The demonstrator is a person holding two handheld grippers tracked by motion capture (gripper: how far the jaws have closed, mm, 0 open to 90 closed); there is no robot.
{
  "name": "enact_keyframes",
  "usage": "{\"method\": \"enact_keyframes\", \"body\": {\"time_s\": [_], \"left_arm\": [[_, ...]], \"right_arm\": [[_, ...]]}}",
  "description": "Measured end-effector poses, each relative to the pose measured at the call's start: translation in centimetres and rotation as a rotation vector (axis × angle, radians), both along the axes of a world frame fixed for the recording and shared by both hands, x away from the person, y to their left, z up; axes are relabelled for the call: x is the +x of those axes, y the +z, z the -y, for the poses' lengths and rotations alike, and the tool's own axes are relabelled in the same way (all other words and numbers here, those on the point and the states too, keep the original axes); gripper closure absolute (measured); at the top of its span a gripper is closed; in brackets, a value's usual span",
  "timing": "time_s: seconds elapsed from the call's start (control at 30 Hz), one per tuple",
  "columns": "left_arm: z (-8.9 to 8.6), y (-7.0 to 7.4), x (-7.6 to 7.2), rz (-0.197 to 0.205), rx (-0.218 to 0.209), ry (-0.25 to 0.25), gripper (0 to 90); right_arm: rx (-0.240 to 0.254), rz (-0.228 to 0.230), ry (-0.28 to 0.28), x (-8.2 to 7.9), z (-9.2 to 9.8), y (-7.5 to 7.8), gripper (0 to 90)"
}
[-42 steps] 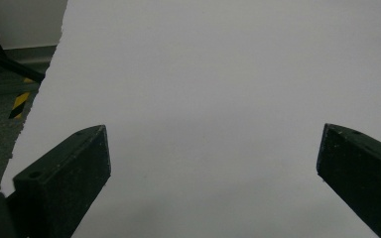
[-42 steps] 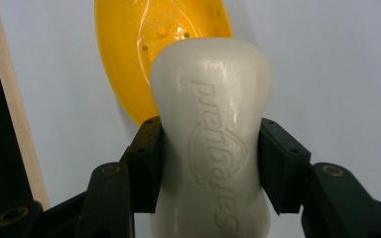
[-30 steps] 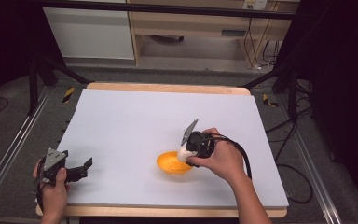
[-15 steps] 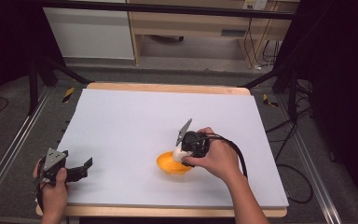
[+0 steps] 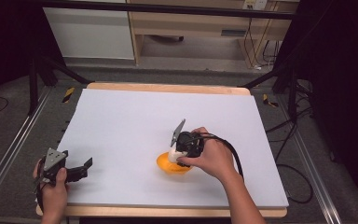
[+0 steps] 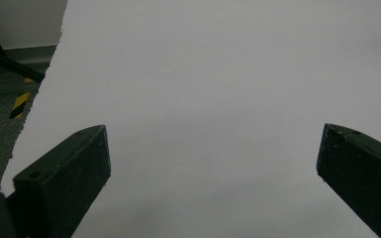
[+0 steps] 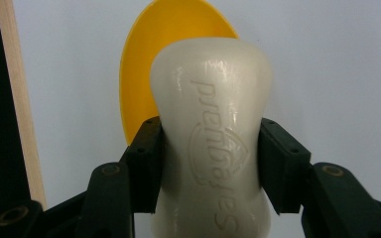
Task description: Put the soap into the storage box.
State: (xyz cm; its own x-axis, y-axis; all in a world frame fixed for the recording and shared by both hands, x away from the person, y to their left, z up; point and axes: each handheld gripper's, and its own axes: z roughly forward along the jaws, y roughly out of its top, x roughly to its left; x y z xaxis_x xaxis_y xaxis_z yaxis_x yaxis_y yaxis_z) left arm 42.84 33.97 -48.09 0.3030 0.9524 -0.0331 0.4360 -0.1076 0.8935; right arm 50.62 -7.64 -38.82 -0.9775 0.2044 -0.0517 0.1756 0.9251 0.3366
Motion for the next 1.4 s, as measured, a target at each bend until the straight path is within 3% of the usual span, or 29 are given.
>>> {"method": "enact_keyframes", "body": {"time_s": [0.77, 1.33, 1.4], "left_arm": [[0.0, 0.0, 0.0, -0.001, 0.001, -0.002, 0.0], [0.0, 0.0, 0.0, -0.001, 0.001, -0.003, 0.0], [0.0, 0.0, 0.0, -0.001, 0.001, -0.002, 0.0]], "right_arm": [[-0.029, -0.019, 0.041, 0.2, -1.3, -1.0, 49.3], [-0.029, -0.021, 0.053, 0.3, -1.5, -1.7, 48.8], [-0.01, -0.027, 0.064, 0.3, -1.5, -1.6, 45.9]]}}
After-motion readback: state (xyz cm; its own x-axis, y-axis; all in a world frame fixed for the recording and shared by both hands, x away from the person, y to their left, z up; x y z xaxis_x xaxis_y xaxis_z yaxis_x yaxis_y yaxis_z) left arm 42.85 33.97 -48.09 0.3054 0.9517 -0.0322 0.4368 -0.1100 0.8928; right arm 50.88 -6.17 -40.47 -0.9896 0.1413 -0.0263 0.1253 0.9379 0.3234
